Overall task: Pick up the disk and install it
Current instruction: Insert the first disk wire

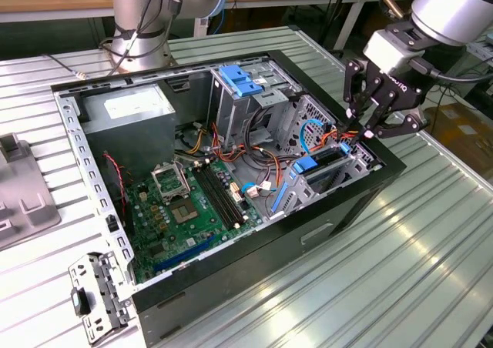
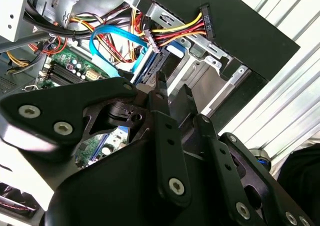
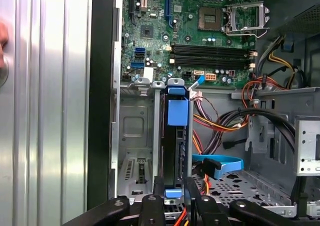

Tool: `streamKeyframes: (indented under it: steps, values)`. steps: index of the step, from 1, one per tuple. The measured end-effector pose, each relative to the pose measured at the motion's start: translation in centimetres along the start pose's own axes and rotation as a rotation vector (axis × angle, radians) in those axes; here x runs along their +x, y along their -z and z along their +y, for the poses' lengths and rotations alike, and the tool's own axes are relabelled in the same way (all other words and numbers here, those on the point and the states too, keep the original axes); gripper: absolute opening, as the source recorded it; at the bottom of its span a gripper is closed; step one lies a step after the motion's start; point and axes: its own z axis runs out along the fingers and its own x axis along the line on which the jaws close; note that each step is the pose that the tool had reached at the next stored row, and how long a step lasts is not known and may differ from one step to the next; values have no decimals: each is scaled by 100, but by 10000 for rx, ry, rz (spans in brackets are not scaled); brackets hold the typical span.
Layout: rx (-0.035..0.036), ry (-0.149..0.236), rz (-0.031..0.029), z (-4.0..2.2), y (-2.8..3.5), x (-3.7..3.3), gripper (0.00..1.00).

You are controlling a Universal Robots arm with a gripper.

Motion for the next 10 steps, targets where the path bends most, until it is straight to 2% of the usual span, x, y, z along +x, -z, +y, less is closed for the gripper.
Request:
streamKeyframes:
  steps: [7,10]
  values:
    - [-7,77,-1,-118,-27,5,30]
    - [-12,128,-1,-197,-50,9,30]
